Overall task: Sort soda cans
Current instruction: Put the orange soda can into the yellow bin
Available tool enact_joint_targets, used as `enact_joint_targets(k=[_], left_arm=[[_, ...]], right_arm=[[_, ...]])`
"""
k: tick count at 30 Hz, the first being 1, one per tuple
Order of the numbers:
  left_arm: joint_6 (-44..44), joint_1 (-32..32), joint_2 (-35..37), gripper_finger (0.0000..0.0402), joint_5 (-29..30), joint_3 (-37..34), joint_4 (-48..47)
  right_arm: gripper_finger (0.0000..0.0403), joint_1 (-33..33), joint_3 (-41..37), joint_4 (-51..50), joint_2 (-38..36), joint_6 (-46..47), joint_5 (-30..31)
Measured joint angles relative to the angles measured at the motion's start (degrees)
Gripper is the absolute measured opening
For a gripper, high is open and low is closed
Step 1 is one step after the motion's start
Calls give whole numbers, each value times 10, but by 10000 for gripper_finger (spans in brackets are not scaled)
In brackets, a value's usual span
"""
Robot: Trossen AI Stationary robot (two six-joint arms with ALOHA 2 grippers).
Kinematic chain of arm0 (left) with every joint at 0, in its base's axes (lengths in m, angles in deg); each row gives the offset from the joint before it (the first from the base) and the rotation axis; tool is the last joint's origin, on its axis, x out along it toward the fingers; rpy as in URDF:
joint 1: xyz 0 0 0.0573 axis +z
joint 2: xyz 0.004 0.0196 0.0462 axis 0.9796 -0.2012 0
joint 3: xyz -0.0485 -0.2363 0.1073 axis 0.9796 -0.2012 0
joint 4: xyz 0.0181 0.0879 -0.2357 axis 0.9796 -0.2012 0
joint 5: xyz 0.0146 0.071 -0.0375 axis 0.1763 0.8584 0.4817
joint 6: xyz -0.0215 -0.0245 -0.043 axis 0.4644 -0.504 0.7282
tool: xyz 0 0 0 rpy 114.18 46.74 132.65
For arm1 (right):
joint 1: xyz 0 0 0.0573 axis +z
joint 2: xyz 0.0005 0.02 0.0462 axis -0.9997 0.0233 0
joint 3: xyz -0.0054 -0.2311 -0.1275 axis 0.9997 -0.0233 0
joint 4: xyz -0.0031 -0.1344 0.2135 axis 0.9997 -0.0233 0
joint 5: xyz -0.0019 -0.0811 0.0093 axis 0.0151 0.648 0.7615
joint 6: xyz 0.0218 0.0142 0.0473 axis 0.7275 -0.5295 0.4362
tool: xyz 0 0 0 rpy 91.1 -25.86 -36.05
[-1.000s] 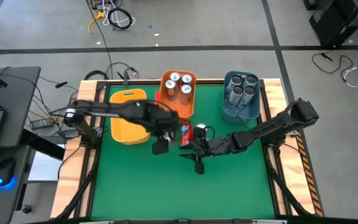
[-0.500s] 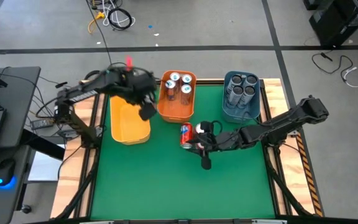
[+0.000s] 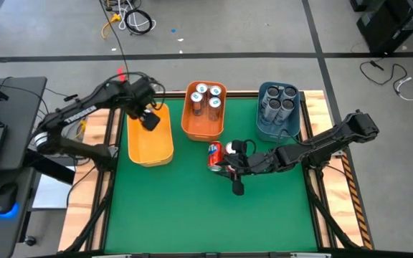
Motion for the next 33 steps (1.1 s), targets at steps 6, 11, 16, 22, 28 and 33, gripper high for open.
enact_joint_targets(k=[6,11,16,22,28,33], left_arm=[[1,72,60,293,-18,-144,97],[-13,131,63,293,-17,-195,148],[-15,167,62,293,-22,-213,197],[-27,177,62,298,-30,-230,193],[-29,177,62,349,-21,-258,193],[-45,177,62,349,-20,-261,193]], right_arm=[[144,0,0,1,0,2,0],[146,0,0,1,0,5,0],[145,0,0,1,0,7,0],[147,0,0,1,0,7,0],[148,0,0,1,0,7,0],[150,0,0,1,0,7,0]])
